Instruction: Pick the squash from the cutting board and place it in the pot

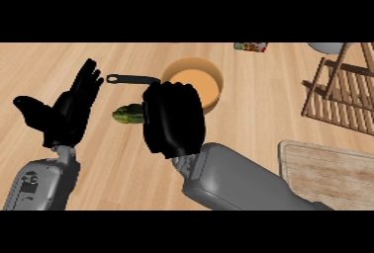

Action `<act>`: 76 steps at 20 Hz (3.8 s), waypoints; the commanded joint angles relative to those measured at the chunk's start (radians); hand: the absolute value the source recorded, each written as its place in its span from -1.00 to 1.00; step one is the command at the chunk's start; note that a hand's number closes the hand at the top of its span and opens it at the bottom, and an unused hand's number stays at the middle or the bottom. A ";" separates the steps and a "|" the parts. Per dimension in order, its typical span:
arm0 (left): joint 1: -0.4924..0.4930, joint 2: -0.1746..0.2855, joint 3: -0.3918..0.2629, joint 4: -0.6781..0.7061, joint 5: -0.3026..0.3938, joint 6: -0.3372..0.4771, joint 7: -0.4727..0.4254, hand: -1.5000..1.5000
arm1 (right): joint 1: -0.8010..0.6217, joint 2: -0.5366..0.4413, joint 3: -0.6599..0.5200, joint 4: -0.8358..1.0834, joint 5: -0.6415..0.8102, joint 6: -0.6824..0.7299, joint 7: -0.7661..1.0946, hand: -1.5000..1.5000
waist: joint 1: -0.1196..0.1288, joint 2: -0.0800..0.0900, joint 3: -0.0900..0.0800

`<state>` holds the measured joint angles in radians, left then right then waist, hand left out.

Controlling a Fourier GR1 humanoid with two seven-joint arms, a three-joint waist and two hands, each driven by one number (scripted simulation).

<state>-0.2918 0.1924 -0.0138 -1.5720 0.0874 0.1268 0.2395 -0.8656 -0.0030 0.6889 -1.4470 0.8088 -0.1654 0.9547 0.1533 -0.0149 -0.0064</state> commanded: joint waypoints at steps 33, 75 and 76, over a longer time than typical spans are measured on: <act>0.017 0.016 0.057 -0.036 -0.005 0.027 0.008 0.00 | -0.472 0.003 0.000 0.792 0.095 -0.352 0.243 1.00 | -0.083 0.028 0.005; 0.033 0.039 0.135 -0.068 0.006 0.010 0.056 0.00 | 0.118 -0.116 -0.471 0.322 -0.659 -0.528 -0.717 -1.00 | -0.155 0.014 0.007; 0.104 0.055 0.160 -0.110 0.029 -0.018 0.044 0.00 | 0.139 -0.143 -0.426 0.237 -0.602 -0.514 -0.608 -1.00 | -0.156 0.012 0.006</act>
<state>-0.2108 0.2371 0.1321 -1.6411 0.1064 0.1195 0.2536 -0.7931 -0.0953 0.2632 -1.1009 0.1865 -0.7440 0.2953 -0.0010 -0.0017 0.0001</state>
